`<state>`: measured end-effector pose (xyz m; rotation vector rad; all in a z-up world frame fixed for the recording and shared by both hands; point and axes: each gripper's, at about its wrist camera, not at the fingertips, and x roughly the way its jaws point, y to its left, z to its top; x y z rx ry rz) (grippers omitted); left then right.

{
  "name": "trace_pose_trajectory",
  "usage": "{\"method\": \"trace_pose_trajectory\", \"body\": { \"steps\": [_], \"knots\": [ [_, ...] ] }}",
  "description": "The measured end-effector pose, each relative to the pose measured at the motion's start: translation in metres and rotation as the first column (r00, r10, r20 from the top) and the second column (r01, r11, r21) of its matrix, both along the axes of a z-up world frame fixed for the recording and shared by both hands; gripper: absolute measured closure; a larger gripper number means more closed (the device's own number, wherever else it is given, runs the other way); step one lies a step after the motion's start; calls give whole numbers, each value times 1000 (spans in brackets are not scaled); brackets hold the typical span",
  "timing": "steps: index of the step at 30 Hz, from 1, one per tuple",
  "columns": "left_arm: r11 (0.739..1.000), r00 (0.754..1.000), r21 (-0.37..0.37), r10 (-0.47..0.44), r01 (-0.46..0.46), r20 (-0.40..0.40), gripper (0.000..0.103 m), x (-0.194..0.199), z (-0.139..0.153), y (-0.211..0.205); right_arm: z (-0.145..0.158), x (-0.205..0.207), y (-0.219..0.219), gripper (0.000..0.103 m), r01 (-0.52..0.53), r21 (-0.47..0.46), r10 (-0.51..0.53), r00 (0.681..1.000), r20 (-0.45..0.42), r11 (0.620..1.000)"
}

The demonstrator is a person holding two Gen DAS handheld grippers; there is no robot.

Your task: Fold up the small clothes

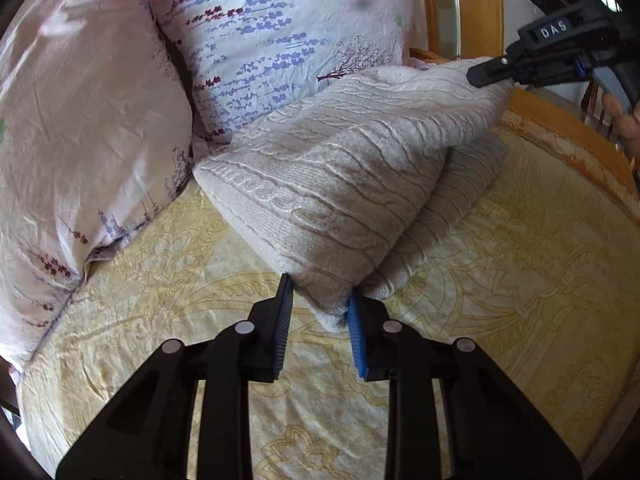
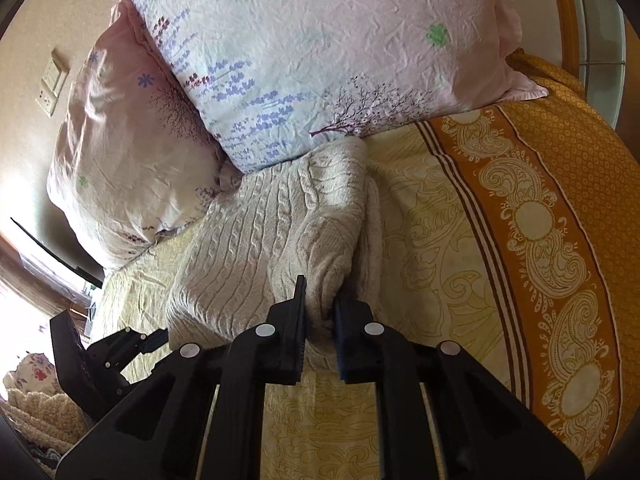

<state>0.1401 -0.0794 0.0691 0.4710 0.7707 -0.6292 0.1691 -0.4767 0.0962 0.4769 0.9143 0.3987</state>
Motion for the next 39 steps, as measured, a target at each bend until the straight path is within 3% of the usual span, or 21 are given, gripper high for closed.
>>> {"method": "trace_pose_trajectory", "body": {
  "steps": [9, 21, 31, 36, 39],
  "knots": [
    [996, 998, -79, 23, -28, -61, 88, 5, 11, 10, 12, -1, -13, 92, 45, 20, -46, 999, 30, 999],
    [995, 998, -88, 33, -38, -62, 88, 5, 18, 12, 24, -6, -10, 92, 40, 22, -42, 996, 76, 999],
    [996, 992, -78, 31, -41, -123, 88, 7, 5, 14, -30, -12, -18, 92, 90, -6, -90, 992, -90, 996],
    [995, 976, -81, 43, -62, -213, 87, 15, -10, 16, -64, -14, -18, 92, 127, 2, -125, 974, -188, 992],
    [994, 967, -92, 40, -65, -253, 83, 19, -12, 18, -60, -11, -17, 92, 124, 19, -118, 977, -177, 992]
  ]
}}
